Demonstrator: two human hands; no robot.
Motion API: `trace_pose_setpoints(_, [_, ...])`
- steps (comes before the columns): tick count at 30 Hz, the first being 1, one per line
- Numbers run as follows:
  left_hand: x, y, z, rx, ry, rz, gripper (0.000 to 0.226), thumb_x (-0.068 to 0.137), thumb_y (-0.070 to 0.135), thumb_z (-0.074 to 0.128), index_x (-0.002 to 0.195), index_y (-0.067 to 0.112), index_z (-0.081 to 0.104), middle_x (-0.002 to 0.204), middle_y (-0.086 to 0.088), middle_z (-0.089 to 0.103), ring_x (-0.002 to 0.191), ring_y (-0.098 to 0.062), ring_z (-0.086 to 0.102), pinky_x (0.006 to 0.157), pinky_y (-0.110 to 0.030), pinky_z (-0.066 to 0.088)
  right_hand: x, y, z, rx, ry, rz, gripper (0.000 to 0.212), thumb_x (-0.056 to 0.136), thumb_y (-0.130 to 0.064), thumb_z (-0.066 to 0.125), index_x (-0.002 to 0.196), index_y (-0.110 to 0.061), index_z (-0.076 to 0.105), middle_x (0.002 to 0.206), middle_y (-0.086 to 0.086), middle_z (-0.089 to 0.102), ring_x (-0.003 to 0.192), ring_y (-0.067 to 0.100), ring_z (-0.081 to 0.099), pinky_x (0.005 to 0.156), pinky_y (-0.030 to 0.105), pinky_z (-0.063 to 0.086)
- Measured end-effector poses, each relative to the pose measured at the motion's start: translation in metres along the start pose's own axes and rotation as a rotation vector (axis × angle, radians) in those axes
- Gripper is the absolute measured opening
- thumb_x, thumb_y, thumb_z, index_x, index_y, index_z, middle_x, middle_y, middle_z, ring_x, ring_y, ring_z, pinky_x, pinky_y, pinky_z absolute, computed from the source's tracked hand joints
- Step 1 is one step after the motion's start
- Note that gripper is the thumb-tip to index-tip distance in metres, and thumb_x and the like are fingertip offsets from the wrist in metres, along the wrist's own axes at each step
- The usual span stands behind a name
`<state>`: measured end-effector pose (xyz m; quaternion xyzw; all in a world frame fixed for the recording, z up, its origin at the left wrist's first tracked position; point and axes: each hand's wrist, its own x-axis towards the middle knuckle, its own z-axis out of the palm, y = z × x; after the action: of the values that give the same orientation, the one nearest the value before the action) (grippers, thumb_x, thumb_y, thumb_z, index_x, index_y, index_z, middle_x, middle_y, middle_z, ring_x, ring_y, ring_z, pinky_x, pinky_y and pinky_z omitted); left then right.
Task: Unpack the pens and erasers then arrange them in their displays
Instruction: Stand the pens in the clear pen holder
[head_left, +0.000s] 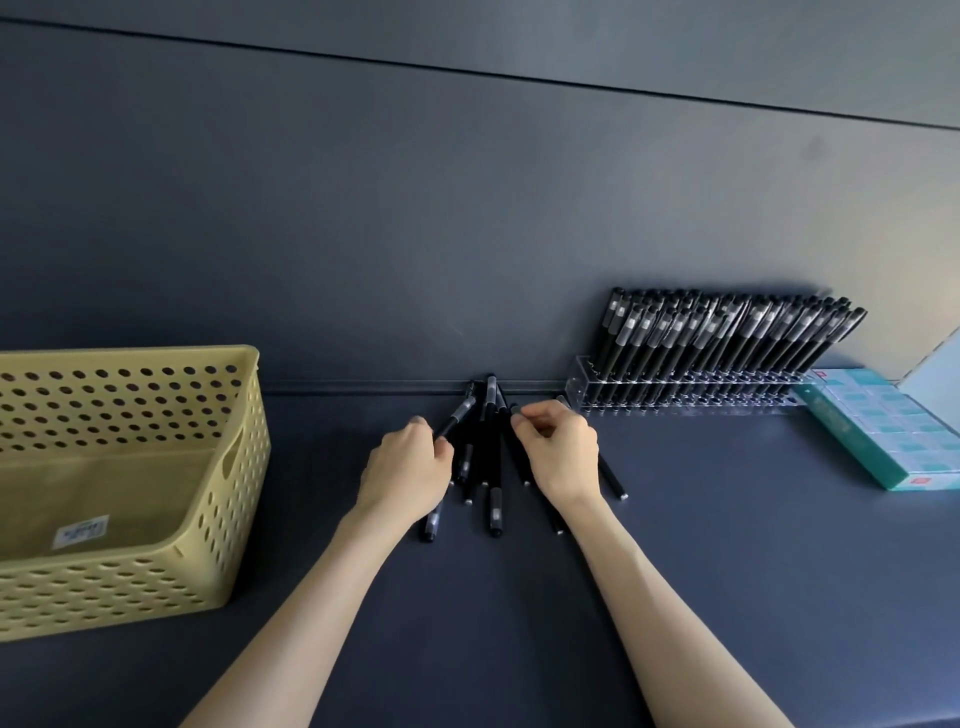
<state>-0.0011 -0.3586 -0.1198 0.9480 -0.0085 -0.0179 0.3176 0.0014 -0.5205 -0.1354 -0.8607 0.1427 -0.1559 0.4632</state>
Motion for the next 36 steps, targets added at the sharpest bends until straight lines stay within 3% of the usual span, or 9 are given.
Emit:
trace_pose_setpoints(3, [-0.004,0.004,0.002,0.084,0.020,-0.016,0.035,0.092,0.042,0.054,0.089,0.008,0.046,0.081,-0.005,0.055,0.078,-0.028,0.055,0.059,-0.032,0.037,-0.002,0.000,0.000,-0.001,-0.012,-0.010,0.013,0.087,-0.024,0.064,0.095,-0.015,0.068,0.077,-0.010,0.063,0.072,0.008,0.058,0.068,0.017,0.040])
trace_pose_setpoints(9, [0.011,0.002,-0.006,-0.130,-0.113,-0.131,0.040,0.080,0.033,0.069,0.067,0.011,0.039,0.059,0.000,0.037,0.059,-0.023,0.037,0.057,-0.029,0.028,-0.002,0.001,-0.001,0.006,-0.022,-0.024,0.012,0.087,-0.024,0.064,0.095,-0.016,0.067,0.075,-0.011,0.061,0.068,0.005,0.056,0.058,0.006,0.037])
trace_pose_setpoints(12, [0.011,0.000,-0.010,-0.178,-0.141,-0.123,0.040,0.085,0.029,0.064,0.063,0.013,0.035,0.055,0.002,0.031,0.051,-0.017,0.029,0.050,-0.028,0.022,-0.003,0.002,0.000,0.037,-0.024,-0.024,0.012,0.087,-0.024,0.064,0.095,-0.015,0.067,0.076,-0.011,0.062,0.070,0.006,0.058,0.061,0.009,0.038])
trace_pose_setpoints(15, [0.006,0.000,-0.012,-0.252,-0.141,-0.080,0.029,0.093,0.027,0.050,0.069,0.013,0.040,0.055,0.004,0.032,0.050,-0.015,0.030,0.049,-0.027,0.024,-0.001,0.000,-0.005,0.163,-0.033,0.002,0.009,0.087,-0.020,0.064,0.095,-0.015,0.067,0.076,-0.009,0.064,0.076,0.011,0.061,0.065,0.009,0.043])
trace_pose_setpoints(18, [-0.005,0.015,-0.013,-0.424,-0.136,-0.017,0.026,0.097,0.024,0.038,0.074,0.013,0.044,0.060,0.002,0.042,0.054,-0.014,0.041,0.056,-0.028,0.034,0.001,-0.006,-0.021,0.375,-0.091,0.014,0.009,0.088,-0.015,0.063,0.097,-0.017,0.066,0.083,0.004,0.070,0.084,0.021,0.065,0.080,0.028,0.051])
trace_pose_setpoints(21, [-0.019,0.043,-0.007,-0.728,-0.196,0.018,0.020,0.100,0.020,0.037,0.085,0.009,0.044,0.058,0.002,0.053,0.050,-0.015,0.054,0.050,-0.026,0.047,0.002,-0.013,-0.049,0.515,-0.146,-0.060,0.013,0.090,-0.012,0.060,0.099,-0.022,0.063,0.078,-0.001,0.072,0.077,0.011,0.065,0.075,0.029,0.053])
trace_pose_setpoints(24, [-0.031,0.072,0.014,-0.957,-0.268,0.029,0.017,0.101,0.023,0.039,0.096,0.010,0.049,0.055,0.005,0.045,0.040,-0.012,0.035,0.037,-0.023,0.033,0.004,-0.013,-0.084,0.675,-0.210,-0.115,0.024,0.093,-0.006,0.055,0.106,-0.025,0.061,0.075,-0.005,0.070,0.077,0.007,0.064,0.066,0.021,0.052])
trace_pose_setpoints(27, [-0.039,0.102,0.042,-1.012,-0.300,0.042,0.019,0.098,0.029,0.049,0.087,0.014,0.053,0.055,0.006,0.033,0.041,-0.007,0.022,0.035,-0.017,0.018,0.008,-0.003,-0.120,0.776,-0.237,-0.153,0.026,0.094,-0.003,0.051,0.114,-0.019,0.059,0.079,0.000,0.068,0.077,0.012,0.063,0.068,0.024,0.053])
trace_pose_setpoints(36, [-0.062,0.198,0.118,-1.009,-0.286,0.097,0.018,0.093,0.021,0.060,0.085,0.008,0.051,0.050,0.009,0.024,0.040,-0.007,0.018,0.037,-0.016,0.015,0.036,0.057,-0.217,0.745,-0.233,-0.190,0.026,0.089,-0.006,0.059,0.109,-0.022,0.060,0.075,-0.007,0.062,0.077,0.012,0.060,0.077,0.029,0.055])
